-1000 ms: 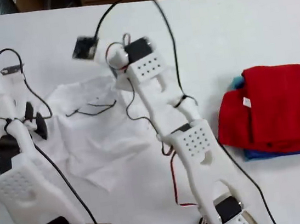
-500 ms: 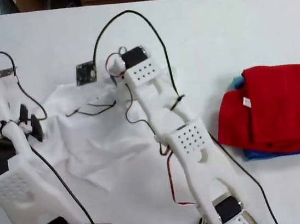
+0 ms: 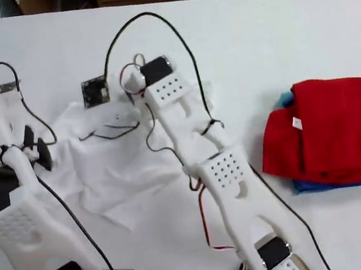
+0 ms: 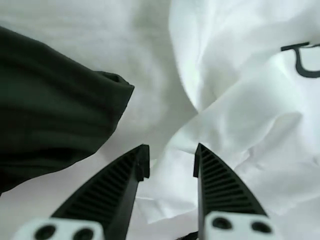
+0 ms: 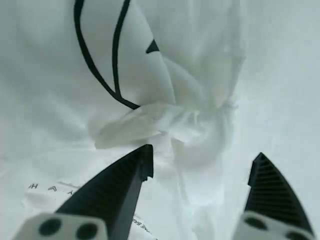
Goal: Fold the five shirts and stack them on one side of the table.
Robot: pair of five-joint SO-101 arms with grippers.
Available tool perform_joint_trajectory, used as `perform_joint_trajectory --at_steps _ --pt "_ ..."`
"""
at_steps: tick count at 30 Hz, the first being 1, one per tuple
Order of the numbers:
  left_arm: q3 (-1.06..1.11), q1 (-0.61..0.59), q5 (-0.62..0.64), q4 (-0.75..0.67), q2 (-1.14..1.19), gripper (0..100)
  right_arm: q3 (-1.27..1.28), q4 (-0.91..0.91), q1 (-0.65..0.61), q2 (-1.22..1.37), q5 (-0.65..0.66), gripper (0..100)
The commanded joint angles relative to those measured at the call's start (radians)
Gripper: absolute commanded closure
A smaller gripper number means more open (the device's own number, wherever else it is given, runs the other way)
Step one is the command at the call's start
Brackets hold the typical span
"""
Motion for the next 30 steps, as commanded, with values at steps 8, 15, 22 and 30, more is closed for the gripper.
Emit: perform_joint_trajectory --at_steps 8,15,22,30 --pt "-0.002 -0.011 0.005 0.014 -0.075 83 0.015 0.041 0.005 0.019 0.008 69.1" --pt "-0.002 -0.023 0.003 0.011 -0.075 83 0.083 0.047 0.022 -0.074 0.003 69.1" --pt "-0.002 -0.023 0.006 0.006 -0.075 83 0.315 0.045 0.010 -0.321 0.000 69.1" --pt "-0.004 -0.020 0.006 0.005 -0.075 83 0.535 -0.004 -0.028 -0.361 0.009 69.1"
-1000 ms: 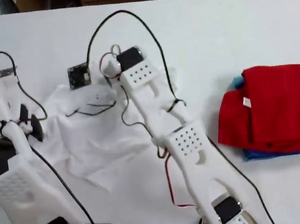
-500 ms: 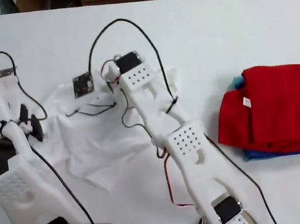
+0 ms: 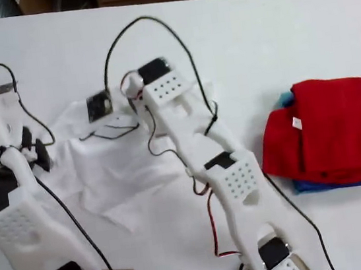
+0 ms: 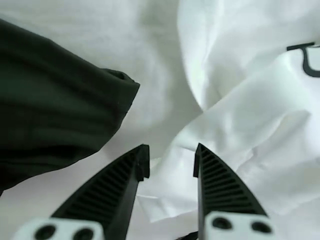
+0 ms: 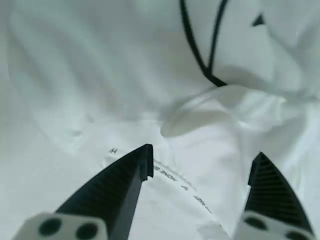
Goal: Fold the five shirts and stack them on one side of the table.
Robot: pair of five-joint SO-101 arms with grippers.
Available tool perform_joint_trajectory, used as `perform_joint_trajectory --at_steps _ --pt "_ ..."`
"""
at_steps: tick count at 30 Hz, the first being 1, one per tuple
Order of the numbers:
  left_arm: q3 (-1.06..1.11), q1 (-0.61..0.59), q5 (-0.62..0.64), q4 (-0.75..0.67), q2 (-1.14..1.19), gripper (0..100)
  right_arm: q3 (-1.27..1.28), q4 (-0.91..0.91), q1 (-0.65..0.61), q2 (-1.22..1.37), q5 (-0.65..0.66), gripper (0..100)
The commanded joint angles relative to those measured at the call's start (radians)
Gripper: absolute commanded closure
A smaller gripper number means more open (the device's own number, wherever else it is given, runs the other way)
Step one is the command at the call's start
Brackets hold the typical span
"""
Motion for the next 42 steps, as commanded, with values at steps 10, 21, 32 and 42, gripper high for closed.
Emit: perform_joint_trajectory --at_steps 10,21,32,42 --pt "-0.002 -0.009 0.005 0.014 -0.075 83 0.012 -0.122 -0.022 0.044 0.078 69.1" --pt "-0.002 -0.003 0.006 0.008 -0.075 83 -0.032 -0.035 0.071 0.038 0.080 69.3" --pt "-0.004 -0.005 0.006 0.008 -0.075 83 -0.095 -0.015 0.064 -0.005 0.080 69.3" --pt "-0.004 -0.005 0.006 0.005 -0.075 83 -0.087 -0.001 0.096 -0.005 0.081 69.3"
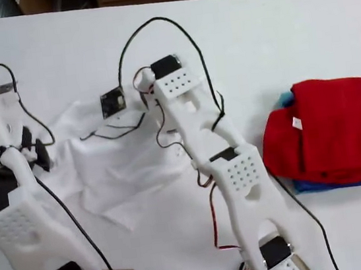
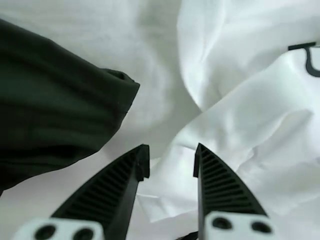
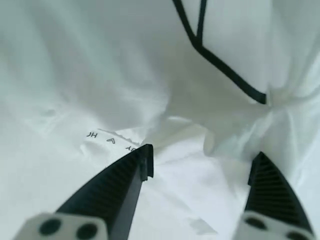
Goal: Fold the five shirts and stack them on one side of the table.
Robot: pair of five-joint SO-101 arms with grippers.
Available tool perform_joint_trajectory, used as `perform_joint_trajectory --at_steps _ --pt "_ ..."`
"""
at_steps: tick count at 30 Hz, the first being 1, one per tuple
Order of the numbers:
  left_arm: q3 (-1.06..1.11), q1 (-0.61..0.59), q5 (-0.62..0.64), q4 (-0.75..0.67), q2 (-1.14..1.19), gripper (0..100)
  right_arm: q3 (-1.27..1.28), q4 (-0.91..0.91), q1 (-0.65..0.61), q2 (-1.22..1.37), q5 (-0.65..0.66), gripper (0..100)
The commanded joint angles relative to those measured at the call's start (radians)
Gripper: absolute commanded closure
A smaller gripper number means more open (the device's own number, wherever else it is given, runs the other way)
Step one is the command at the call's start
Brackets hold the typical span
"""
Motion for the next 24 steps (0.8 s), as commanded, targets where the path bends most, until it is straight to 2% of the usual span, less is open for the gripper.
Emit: perform_joint_trajectory --at_steps 1,14,24 --pt "-0.004 -0.003 0.006 0.005 -0.075 83 -0.037 0.007 0.018 -0.084 0.006 69.3" --pt "-0.005 -0.003 0.006 0.005 -0.075 83 -0.031 0.015 -0.001 -0.200 0.003 69.3" --pt "-0.005 -0.003 0.005 0.005 -0.075 83 0.187 0.008 -0.005 -0.200 0.005 69.3"
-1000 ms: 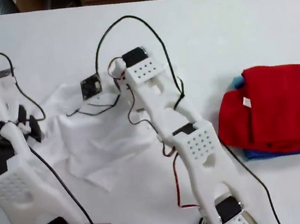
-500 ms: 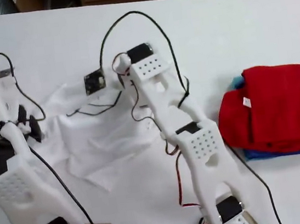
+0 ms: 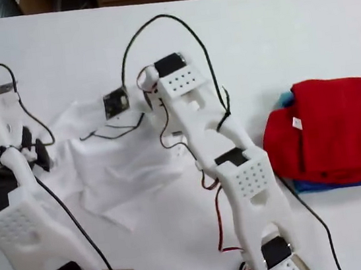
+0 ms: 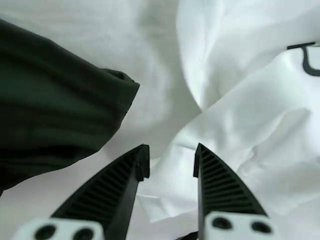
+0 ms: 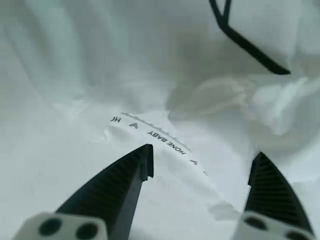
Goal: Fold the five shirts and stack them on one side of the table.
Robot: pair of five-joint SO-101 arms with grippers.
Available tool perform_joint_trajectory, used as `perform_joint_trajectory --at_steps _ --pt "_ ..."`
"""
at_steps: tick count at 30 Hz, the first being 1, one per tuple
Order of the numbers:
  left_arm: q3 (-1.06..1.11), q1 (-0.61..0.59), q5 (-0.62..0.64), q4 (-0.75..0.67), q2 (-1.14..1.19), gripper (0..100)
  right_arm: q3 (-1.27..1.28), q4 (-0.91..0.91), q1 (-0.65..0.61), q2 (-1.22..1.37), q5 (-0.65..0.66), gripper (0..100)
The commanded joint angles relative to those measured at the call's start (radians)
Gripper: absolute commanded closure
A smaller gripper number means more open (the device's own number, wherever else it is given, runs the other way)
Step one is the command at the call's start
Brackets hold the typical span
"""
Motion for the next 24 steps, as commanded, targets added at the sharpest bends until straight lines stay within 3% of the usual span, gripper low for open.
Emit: perform_joint_trajectory --at_steps 1,24 --pt "-0.005 -0.003 0.005 0.005 -0.075 83 0.012 0.001 -0.015 -0.073 0.006 69.3" --pt "-0.004 -0.003 0.006 0.006 -0.075 83 -0.087 -0.082 -0.030 0.062 0.043 69.3"
